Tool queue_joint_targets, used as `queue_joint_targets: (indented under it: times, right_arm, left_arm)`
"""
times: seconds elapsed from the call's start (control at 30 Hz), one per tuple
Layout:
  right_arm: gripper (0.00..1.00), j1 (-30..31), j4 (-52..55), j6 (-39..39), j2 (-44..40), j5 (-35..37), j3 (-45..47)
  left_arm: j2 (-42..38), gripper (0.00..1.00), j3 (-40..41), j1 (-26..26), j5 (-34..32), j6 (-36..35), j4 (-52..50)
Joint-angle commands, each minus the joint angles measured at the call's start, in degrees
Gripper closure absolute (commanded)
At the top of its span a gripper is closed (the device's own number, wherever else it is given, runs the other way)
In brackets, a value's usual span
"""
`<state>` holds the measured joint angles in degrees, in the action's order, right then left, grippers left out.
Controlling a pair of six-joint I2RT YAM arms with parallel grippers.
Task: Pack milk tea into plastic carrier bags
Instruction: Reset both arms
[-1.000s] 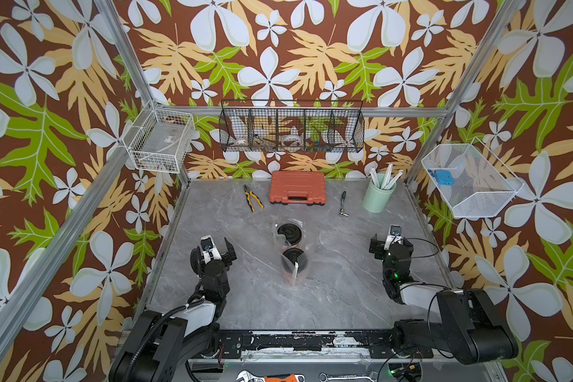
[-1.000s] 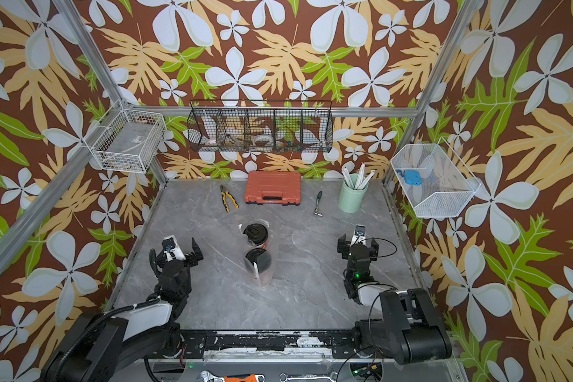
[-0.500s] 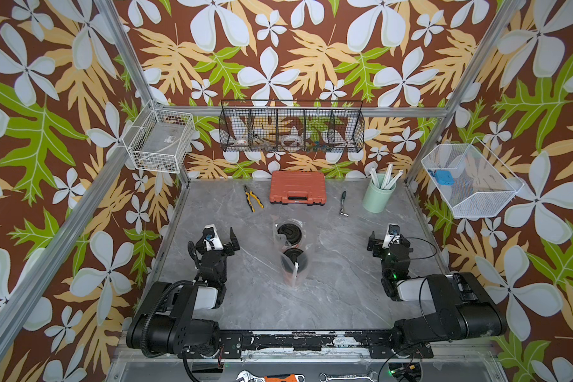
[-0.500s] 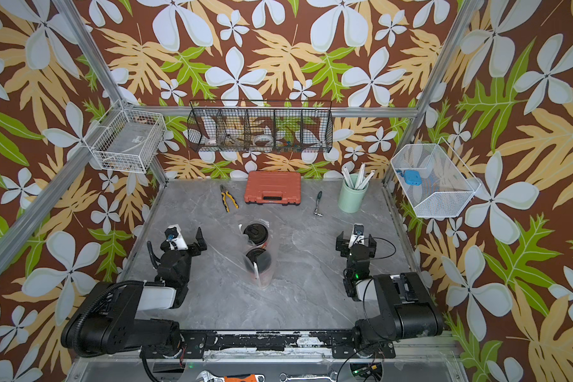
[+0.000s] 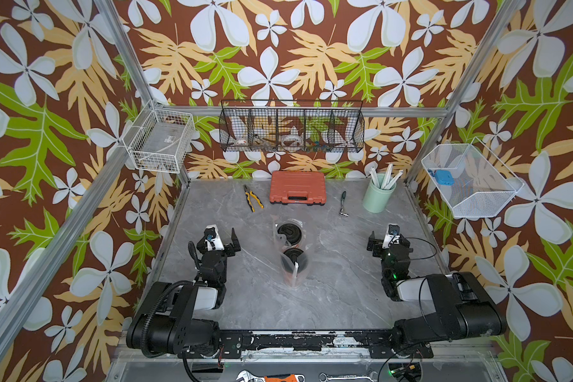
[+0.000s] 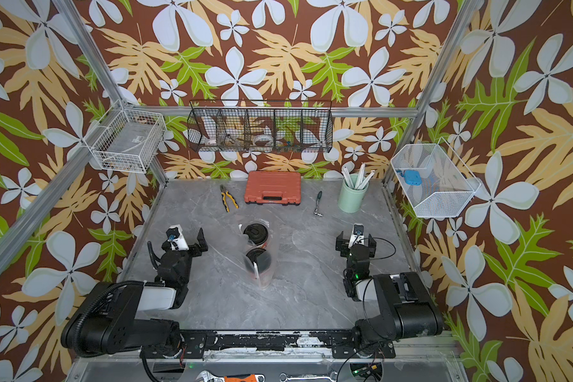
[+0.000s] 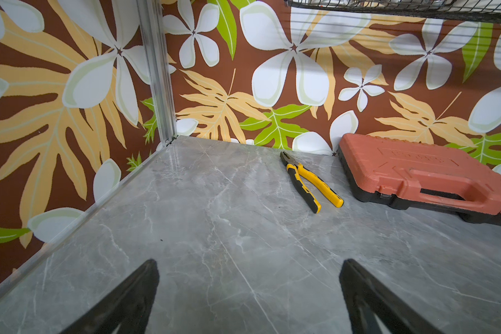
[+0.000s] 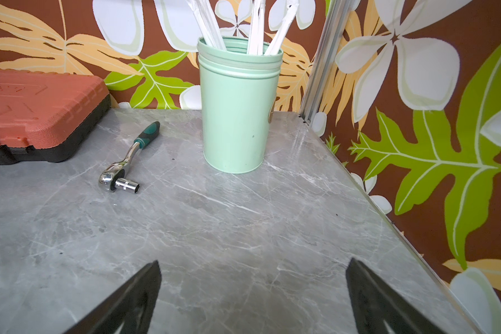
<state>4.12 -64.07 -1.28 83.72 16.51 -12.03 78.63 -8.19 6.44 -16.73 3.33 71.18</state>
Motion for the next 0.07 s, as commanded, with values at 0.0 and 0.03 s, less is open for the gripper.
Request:
queue_joint_targets:
  times: [0.0, 0.03]
  right_arm:
    - [0.0, -0.01, -1.36, -0.32, -0.19, -0.03, -0.09]
    - [0.01, -0.08, -1.56, -0.3, -0.27, 0.01, -0.03]
  left_arm:
    - [-0.06, 0.0, -0.14, -0.12, -0.14, -0.17, 1.52]
    - [-0.05, 0.0, -0.1, -0.13, -0.13, -0.17, 1.56]
